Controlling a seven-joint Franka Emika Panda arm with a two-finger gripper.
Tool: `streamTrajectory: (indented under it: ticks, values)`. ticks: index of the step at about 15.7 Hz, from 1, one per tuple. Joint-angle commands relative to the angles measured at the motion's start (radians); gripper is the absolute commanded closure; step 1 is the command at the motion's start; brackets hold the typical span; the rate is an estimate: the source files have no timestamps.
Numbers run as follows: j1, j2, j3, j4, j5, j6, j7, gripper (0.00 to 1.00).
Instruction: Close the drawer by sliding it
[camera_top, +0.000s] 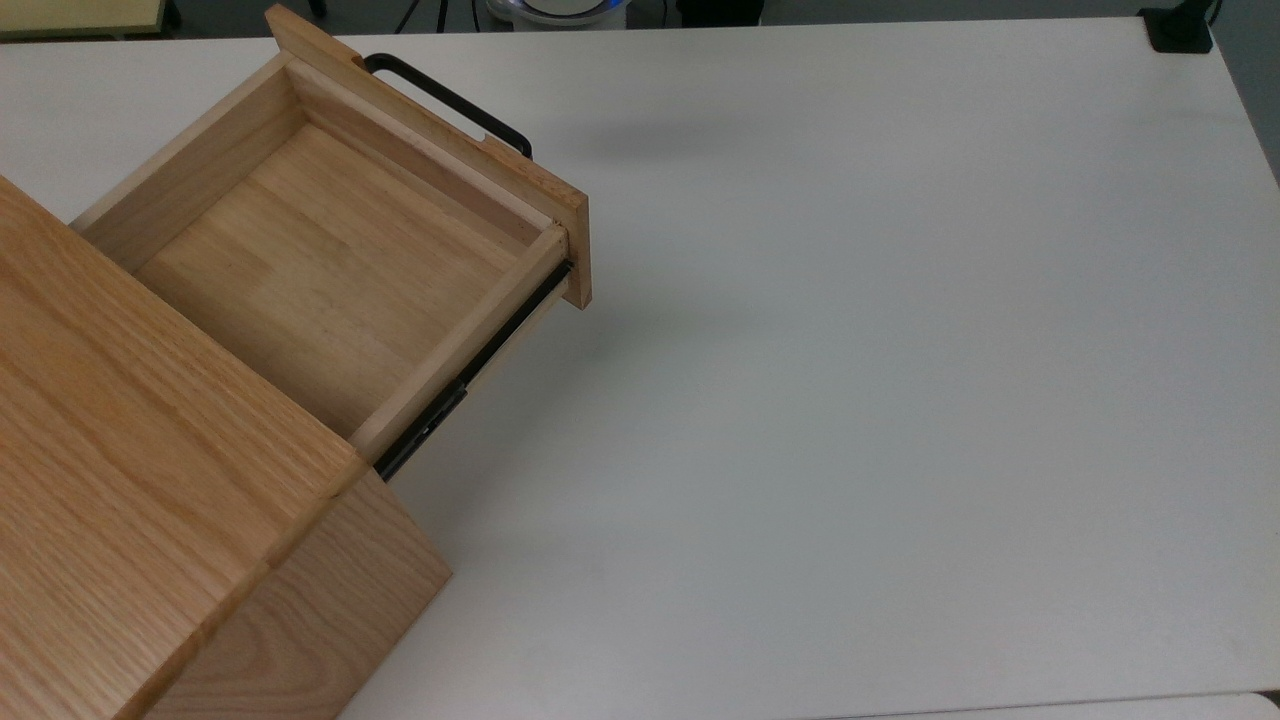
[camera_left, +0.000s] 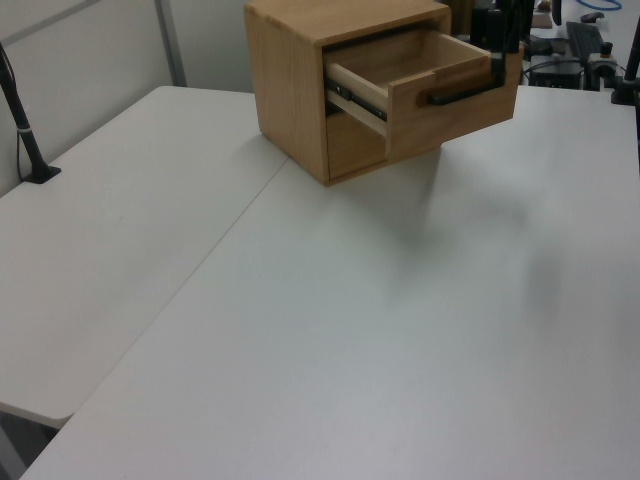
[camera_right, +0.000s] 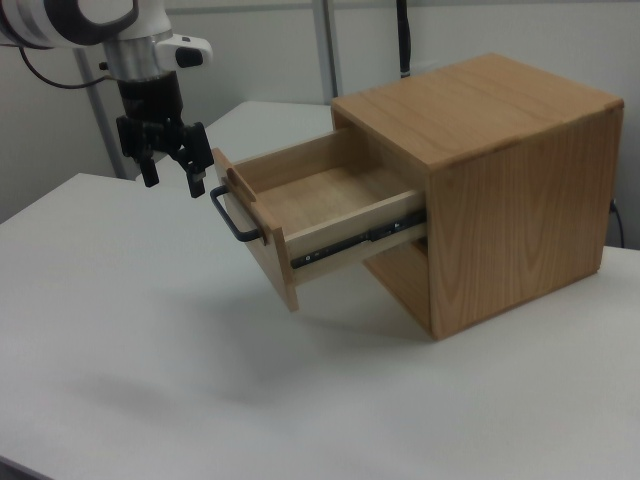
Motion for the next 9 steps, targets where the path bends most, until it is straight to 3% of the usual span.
streamTrajectory:
  ticks: [1, 8, 9]
  values:
    - [0.003, 0.002, 0.006, 0.026, 0.006, -0.040, 0.000, 0.00]
    - [0.004, 0.004, 0.009, 0.023, 0.006, -0.043, 0.000, 0.01]
    - [0.004, 0.005, 0.009, 0.023, 0.007, -0.043, -0.002, 0.10]
